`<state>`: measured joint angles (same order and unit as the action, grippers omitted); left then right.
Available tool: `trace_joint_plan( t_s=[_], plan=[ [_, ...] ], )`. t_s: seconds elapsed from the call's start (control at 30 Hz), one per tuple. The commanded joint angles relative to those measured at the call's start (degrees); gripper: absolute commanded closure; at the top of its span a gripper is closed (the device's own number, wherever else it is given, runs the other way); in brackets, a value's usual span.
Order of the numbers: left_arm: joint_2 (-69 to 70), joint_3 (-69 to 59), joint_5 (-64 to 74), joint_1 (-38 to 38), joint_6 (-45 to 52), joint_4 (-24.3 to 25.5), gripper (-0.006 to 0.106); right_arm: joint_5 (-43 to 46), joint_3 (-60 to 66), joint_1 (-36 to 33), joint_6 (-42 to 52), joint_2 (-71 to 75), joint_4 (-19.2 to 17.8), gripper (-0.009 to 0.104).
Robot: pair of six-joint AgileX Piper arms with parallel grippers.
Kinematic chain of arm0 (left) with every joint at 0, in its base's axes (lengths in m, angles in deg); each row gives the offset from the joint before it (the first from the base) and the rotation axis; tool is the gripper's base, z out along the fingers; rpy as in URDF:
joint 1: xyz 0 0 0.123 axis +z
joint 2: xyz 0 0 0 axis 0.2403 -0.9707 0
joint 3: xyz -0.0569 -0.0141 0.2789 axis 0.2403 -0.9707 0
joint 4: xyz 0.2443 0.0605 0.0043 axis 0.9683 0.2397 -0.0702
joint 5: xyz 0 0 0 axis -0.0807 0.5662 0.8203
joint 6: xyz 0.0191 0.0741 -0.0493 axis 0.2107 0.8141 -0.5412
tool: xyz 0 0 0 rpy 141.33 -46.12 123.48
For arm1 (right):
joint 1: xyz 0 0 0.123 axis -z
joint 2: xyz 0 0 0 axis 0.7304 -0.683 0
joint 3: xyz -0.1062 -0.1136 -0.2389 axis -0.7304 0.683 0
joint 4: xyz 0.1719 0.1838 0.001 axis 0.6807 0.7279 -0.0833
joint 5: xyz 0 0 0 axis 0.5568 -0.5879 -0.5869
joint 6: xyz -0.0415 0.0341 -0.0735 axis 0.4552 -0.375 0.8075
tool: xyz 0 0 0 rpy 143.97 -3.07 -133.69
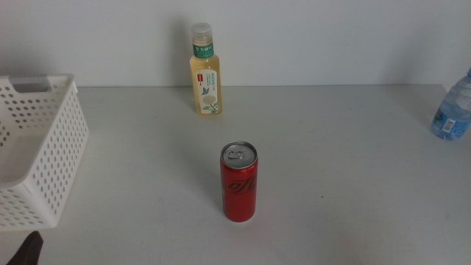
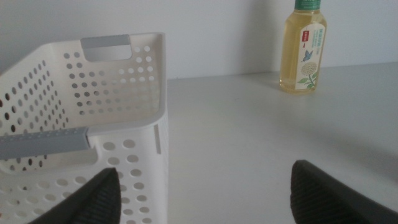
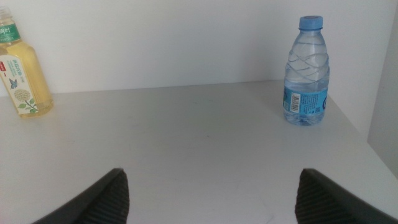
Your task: Use arms to grab the bottles and put them into the dustbin to the left of the table.
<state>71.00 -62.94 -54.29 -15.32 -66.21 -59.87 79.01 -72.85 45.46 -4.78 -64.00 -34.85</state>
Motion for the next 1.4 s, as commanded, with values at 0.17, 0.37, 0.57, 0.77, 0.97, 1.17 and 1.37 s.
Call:
trace_joint_plan(
  t_s=[0.17, 0.37, 0.57, 0.77, 0.97, 1.17, 1.37],
  plan=[
    [-4.7, 0.1, -7.0, -9.6, -1.4, -3.4, 0.007, 4.3, -0.6, 0.3, 0.8, 1.3, -0.7, 0.02],
    [-19.8, 0.1, -21.5, -23.5, -1.4, -3.5, 0.007, 4.3, -0.6, 0.3, 0.8, 1.3, -0.7, 0.02],
    [-38.4, 0.0, -42.1, -35.8, -1.4, -3.8, 0.007, 4.3, -0.6, 0.3, 0.8, 1.3, -0.7, 0.02],
    [-54.1, -0.1, -58.2, -43.4, -1.4, -4.8, 0.007, 4.3, -0.6, 0.3, 0.8, 1.3, -0.7, 0.02],
    [-64.0, -0.2, -69.8, -44.8, -2.0, -3.6, 0.007, 4.3, -0.6, 0.3, 0.8, 1.3, -0.7, 0.02],
    [-70.2, -0.2, -76.9, -44.8, -2.6, -2.2, 0.007, 4.3, -0.6, 0.3, 0.8, 1.3, -0.7, 0.02],
    [-70.4, -0.2, -76.9, -44.8, -2.6, -2.4, 0.007, 4.3, -0.6, 0.3, 0.8, 1.3, -0.7, 0.02]
  ],
)
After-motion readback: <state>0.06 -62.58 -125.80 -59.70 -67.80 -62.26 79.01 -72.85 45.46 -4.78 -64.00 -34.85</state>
